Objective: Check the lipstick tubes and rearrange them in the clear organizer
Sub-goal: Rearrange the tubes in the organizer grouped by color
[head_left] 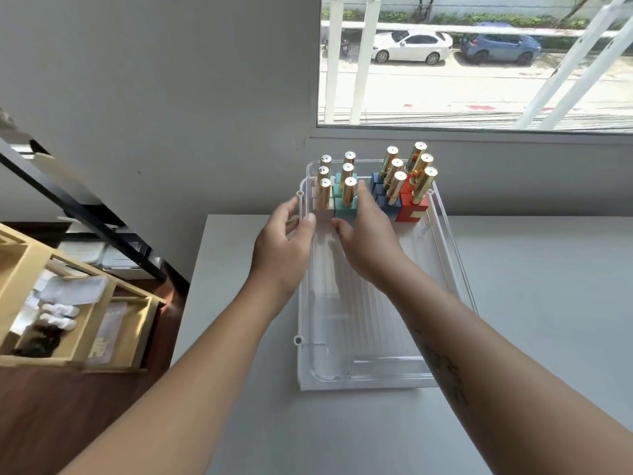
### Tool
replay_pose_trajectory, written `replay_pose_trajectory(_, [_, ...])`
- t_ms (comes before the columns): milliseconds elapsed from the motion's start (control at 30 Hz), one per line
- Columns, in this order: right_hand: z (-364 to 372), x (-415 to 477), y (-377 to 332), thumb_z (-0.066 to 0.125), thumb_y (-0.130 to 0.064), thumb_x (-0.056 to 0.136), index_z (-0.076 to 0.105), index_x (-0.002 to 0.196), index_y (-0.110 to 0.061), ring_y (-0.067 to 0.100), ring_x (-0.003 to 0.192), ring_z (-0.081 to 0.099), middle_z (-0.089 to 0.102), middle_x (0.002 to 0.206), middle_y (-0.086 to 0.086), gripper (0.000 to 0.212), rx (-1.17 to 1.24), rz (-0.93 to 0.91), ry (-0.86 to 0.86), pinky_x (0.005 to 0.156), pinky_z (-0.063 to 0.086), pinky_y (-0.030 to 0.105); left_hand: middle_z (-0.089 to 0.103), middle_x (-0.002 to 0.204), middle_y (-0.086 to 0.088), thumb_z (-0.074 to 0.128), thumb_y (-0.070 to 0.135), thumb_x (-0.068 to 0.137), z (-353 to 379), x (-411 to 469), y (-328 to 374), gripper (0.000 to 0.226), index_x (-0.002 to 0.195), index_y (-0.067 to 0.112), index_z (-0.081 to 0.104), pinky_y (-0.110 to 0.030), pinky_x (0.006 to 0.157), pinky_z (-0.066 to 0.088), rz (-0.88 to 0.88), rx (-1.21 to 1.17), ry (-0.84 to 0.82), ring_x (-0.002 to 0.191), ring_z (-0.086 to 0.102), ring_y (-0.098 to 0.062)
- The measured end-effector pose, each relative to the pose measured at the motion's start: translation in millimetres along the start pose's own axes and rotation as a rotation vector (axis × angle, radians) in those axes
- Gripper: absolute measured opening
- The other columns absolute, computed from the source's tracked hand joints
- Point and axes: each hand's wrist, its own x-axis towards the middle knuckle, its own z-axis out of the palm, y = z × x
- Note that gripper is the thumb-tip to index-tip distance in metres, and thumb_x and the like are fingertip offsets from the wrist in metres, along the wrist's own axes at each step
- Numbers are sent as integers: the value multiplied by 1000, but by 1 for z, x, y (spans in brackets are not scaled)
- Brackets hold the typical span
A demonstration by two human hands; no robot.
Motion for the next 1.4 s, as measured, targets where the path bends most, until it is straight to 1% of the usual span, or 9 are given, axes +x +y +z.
replay_pose_trajectory(133, [1, 6, 2, 54, -11, 94, 31, 144, -14, 19, 126, 49, 54, 136, 4, 55, 32, -2, 4, 106, 40, 34, 57, 124, 23, 53, 26, 97, 4, -7, -8, 39, 136, 21, 55, 7, 79, 34, -21, -102, -12, 100, 47, 31])
replay_pose_trajectory(267, [1, 11, 1, 55, -9, 93, 44, 132, -16, 17, 114, 56, 60, 124, 2, 41, 51, -28, 30, 99, 45, 32, 51, 141, 13, 51, 25, 99, 6, -8, -9, 37, 136, 20, 56, 6, 89, 30, 1, -101, -9, 128, 41, 8])
replay_pose_trajectory(500, [8, 12, 4, 59, -10, 91, 49, 124, -18, 8, 96, 56, 63, 110, -4, 35, 62, -75, 103, 79, 41, 16, 46, 124, 32, 50, 22, 99, 6, -9, -8, 34, 133, 20, 58, 9, 81, 27, 45, -112, 1, 113, 40, 24])
replay_pose_trajectory(633, [8, 13, 5, 59, -10, 92, 50, 124, -21, 6, 96, 57, 60, 105, -10, 35, 51, -54, 106, 70, 39, 3, 45, 128, 25, 50, 23, 100, 7, -7, -9, 34, 132, 21, 59, 9, 84, 27, 43, -93, -8, 125, 38, 11])
replay_pose_trajectory(767, [4, 9, -1, 58, -11, 93, 33, 143, -12, 19, 117, 56, 58, 131, 6, 55, 15, -9, 36, 99, 45, 31, 50, 131, 22, 52, 27, 98, 2, -8, -8, 38, 136, 22, 55, 5, 86, 32, 25, -79, -33, 122, 46, 7])
replay_pose_trajectory(867, [-6, -5, -5, 59, -20, 94, 25, 148, -14, 22, 119, 53, 51, 141, 12, 64, -26, 26, -12, 105, 43, 40, 56, 134, 10, 55, 28, 97, -1, -12, -3, 42, 138, 20, 50, -17, 100, 40, 8, -83, 23, 124, 51, -3])
replay_pose_trajectory(1100, [-59, -77, 11, 59, -26, 93, 42, 142, -19, 4, 114, 52, 54, 138, 1, 52, -58, -172, 98, 89, 41, 6, 66, 107, 7, 52, 16, 94, 1, -33, 35, 24, 116, 22, 62, -13, 87, 47, 330, 108, 324, 100, 62, -3])
replay_pose_trajectory(1267, [-86, -117, 42, 60, -23, 93, 46, 141, -18, 17, 133, 40, 47, 143, 1, 50, -226, -160, 255, 105, 28, 21, 64, 121, 2, 53, 20, 95, 30, -38, 55, 33, 128, 19, 56, -7, 85, 44, 313, 232, 105, 103, 59, -6])
replay_pose_trajectory(1400, [-78, -136, 60, 51, -31, 96, 12, 153, -19, 11, 147, 9, 14, 161, -3, 70, -231, 17, 37, 109, 7, 18, 39, 151, -3, 57, 37, 92, 67, -32, 56, 67, 150, 20, 27, -40, 106, 40, 43, 294, -161, 133, 43, -18])
